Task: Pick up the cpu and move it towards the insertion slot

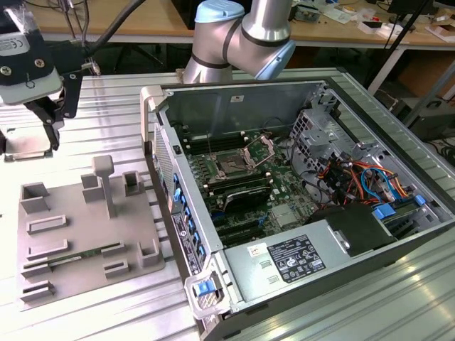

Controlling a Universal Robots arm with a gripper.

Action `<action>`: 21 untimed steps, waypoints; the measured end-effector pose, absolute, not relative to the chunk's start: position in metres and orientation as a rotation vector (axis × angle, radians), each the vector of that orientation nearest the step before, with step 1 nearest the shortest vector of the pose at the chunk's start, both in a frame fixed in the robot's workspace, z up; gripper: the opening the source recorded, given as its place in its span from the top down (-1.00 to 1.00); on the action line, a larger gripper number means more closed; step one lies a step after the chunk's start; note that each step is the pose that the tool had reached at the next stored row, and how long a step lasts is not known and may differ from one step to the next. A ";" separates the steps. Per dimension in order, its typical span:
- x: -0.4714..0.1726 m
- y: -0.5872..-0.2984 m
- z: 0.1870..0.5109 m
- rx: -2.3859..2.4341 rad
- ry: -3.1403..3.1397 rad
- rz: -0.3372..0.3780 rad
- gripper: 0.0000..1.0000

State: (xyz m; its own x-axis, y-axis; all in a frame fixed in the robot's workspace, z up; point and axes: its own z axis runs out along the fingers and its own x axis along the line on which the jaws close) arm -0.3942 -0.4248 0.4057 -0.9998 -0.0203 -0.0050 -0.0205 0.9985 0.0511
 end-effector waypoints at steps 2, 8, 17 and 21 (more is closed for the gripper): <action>-0.391 -0.425 0.406 -0.032 3.136 0.080 -0.08; -0.379 -0.425 0.406 -0.032 3.136 0.080 -0.08; -0.366 -0.425 0.406 -0.032 3.136 0.080 -0.08; -0.358 -0.425 0.406 -0.032 3.136 0.080 -0.08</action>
State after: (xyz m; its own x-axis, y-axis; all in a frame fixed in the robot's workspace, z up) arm -0.3584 -0.4248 0.4057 -0.9998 -0.0203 -0.0049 -0.0206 0.9985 0.0512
